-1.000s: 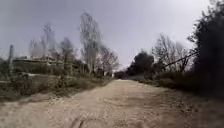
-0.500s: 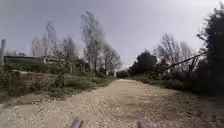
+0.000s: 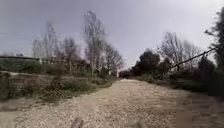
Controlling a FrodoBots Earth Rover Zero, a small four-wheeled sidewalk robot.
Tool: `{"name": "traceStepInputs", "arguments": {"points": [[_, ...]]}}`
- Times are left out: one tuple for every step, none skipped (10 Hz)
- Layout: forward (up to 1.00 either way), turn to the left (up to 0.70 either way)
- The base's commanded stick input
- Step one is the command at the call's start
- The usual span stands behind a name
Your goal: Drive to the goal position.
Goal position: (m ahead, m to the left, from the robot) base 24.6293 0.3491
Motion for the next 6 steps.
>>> {"name": "traceStepInputs", "arguments": {"points": [[0.70,0.00],[0.70,0.00],[0.70,0.00],[0.38,0.00],[0.39,0.00],[0.58,0.00]]}}
